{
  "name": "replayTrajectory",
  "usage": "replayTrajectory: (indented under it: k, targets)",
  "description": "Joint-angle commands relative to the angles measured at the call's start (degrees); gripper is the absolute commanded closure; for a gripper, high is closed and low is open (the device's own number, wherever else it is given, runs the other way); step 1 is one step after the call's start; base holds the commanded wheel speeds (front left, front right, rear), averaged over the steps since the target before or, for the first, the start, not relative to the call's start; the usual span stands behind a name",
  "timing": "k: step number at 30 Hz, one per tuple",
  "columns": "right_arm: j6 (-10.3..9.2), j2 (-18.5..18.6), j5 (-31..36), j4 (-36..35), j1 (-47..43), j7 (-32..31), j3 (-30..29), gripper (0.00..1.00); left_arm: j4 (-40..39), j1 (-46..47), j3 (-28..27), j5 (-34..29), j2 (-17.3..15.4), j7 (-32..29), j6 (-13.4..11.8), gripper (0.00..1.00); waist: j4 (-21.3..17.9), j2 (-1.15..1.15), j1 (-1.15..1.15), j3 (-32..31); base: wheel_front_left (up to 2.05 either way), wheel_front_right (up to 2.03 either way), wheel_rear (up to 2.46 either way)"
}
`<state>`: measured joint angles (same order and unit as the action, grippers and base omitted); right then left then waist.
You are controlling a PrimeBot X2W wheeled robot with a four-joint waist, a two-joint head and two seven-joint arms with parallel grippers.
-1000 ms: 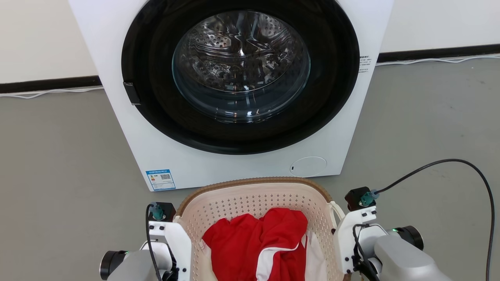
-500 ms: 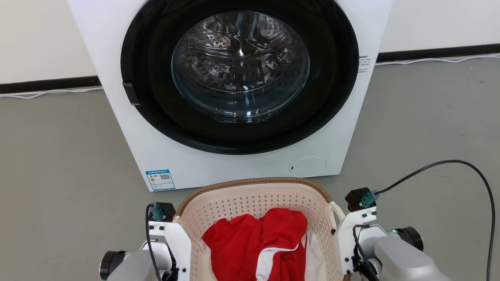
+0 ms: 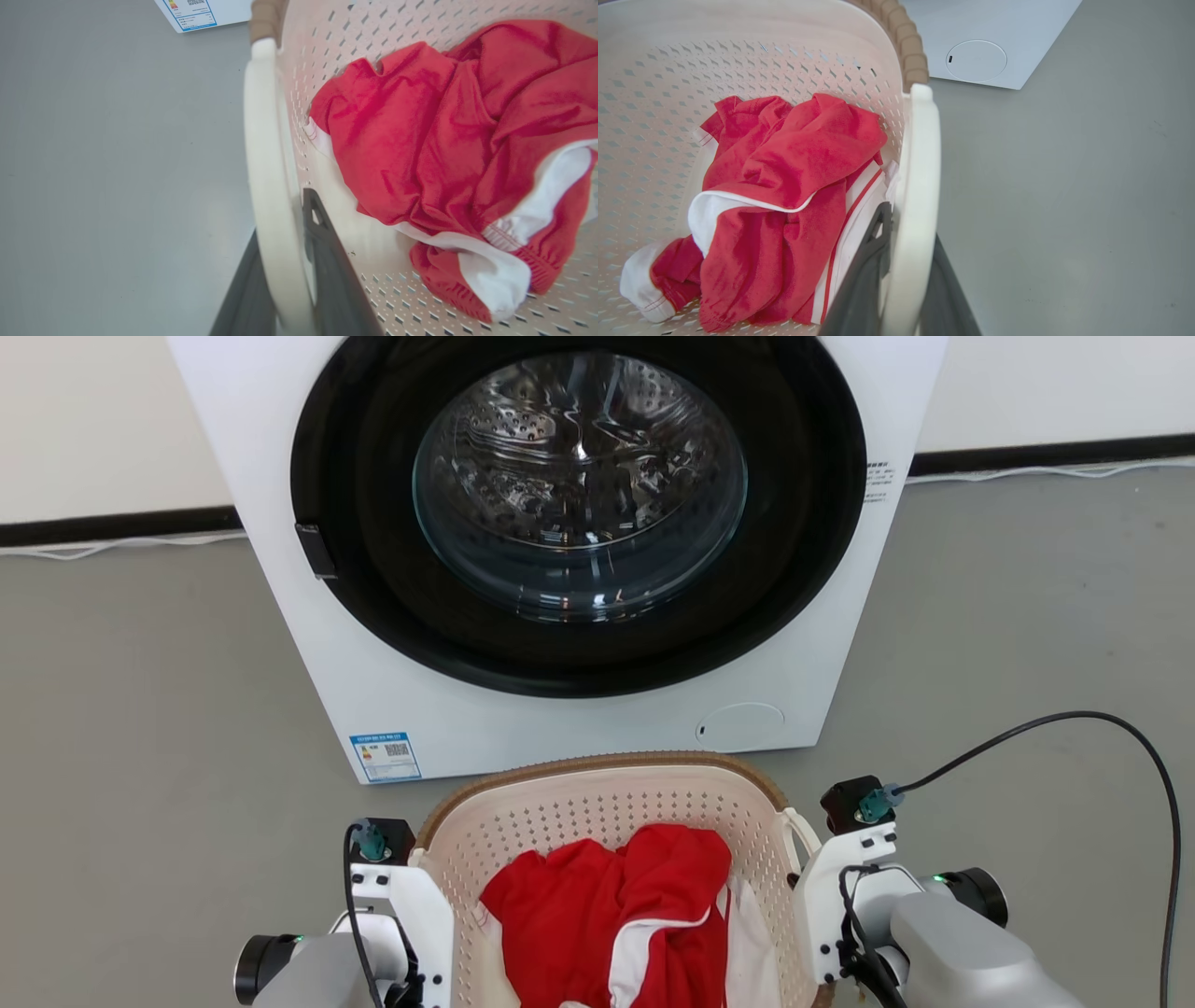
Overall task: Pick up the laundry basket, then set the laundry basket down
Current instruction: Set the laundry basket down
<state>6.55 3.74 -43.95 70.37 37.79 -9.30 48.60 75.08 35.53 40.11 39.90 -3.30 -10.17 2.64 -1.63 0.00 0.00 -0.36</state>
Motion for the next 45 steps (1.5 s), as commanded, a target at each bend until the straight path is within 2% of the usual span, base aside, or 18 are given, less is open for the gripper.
replayTrajectory:
  k: [1,7,26,39,45]
  targets:
    - [0.94,-0.9,0.1,-1.6,1.9,1.2,1.1,1.00,-1.1,2.4,-0.7,0.0,-1.6,1.2,-0.3,1.00,0.0,0.00,0.00,0.4,0.00,0.00,0.00]
    - [0.94,-0.9,0.1,-1.9,2.6,3.2,1.3,1.00,-1.2,4.1,-0.5,-0.1,-2.0,2.3,-0.9,1.00,0.1,0.00,0.00,3.5,0.00,0.00,0.00]
    - [0.94,-0.9,4.2,0.0,12.8,14.6,0.5,1.00,-3.0,16.8,-0.7,-0.7,-4.2,9.6,-3.1,1.00,1.1,0.00,0.00,27.7,0.00,0.00,0.00]
    - [0.94,-0.9,7.8,2.6,19.8,19.2,-1.4,1.00,-3.6,24.1,-0.9,-1.1,-4.7,15.9,-3.3,1.00,0.7,0.00,0.00,40.3,0.00,0.00,0.00]
    - [0.94,-0.9,10.2,3.3,22.1,21.0,-3.0,1.00,-3.5,26.6,-1.0,-1.1,-5.1,19.3,-3.3,1.00,0.0,0.00,0.00,44.2,0.00,0.00,0.00]
